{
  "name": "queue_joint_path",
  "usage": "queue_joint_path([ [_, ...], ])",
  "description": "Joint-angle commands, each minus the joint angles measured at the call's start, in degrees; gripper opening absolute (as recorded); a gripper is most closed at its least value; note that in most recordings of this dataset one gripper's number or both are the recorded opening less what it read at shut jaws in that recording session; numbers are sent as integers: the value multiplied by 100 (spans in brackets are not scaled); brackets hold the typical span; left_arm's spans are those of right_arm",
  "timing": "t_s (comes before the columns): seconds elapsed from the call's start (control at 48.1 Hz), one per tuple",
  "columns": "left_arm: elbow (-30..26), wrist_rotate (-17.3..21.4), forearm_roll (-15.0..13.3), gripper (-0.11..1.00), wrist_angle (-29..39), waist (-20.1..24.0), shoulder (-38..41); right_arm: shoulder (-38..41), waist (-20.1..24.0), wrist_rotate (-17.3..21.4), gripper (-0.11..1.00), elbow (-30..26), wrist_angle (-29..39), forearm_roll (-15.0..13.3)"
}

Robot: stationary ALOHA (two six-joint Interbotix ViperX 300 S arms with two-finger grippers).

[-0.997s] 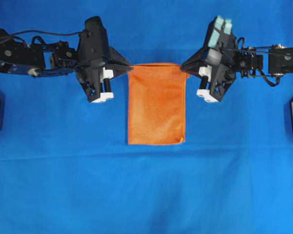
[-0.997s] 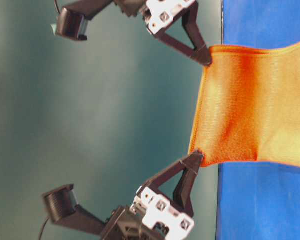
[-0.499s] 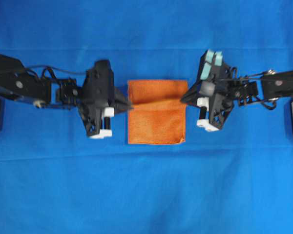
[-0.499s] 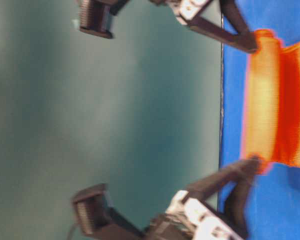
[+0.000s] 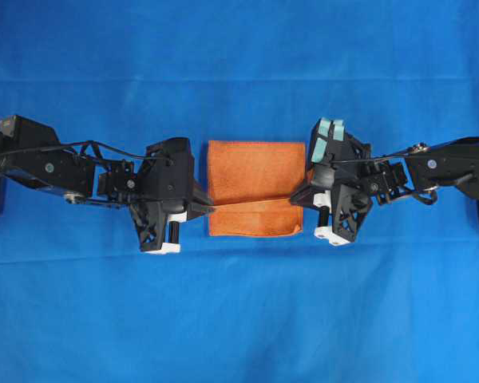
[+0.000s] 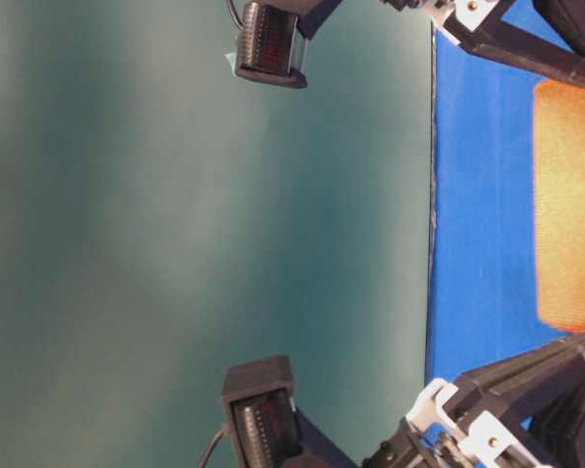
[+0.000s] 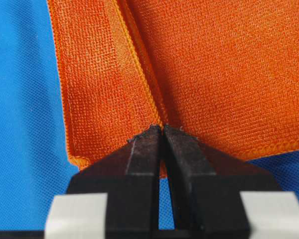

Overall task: Fold the orange towel.
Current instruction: 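Release the towel and pull both grippers outward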

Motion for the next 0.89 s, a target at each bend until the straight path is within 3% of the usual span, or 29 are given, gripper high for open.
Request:
queue_joint_path([
  [0.0,-53,-35,-9,2,-79,-35,-70,-53,18,9,3,-44,0,18],
  [0.125,-53,-211,-9,3,-141,-44,-70,-53,35,18,3,-70,-9,18],
  [0.187,-53,-290,-18,8,-141,-44,-70,-44,62,18,4,-88,-44,26],
  [0.249,-62,-334,-9,22,-132,-53,-88,-44,114,18,14,-123,-70,18],
  [0.395,-53,-299,-9,66,-9,-79,-272,-158,229,9,57,-246,53,18],
  [0.436,-44,-237,-9,77,105,-88,-413,-237,246,0,64,-264,123,18],
  [0.478,-26,-229,0,83,237,-97,-562,-352,264,0,65,-290,237,9],
  [0.561,-9,-220,0,79,545,-88,-905,-668,299,-26,58,-325,519,0],
  [0.706,53,-158,0,73,1195,-79,-1644,-1389,325,-79,59,-360,1107,-88],
  [0.873,272,-9,0,73,1617,-44,-2707,-2373,325,-88,59,-308,1740,-431],
])
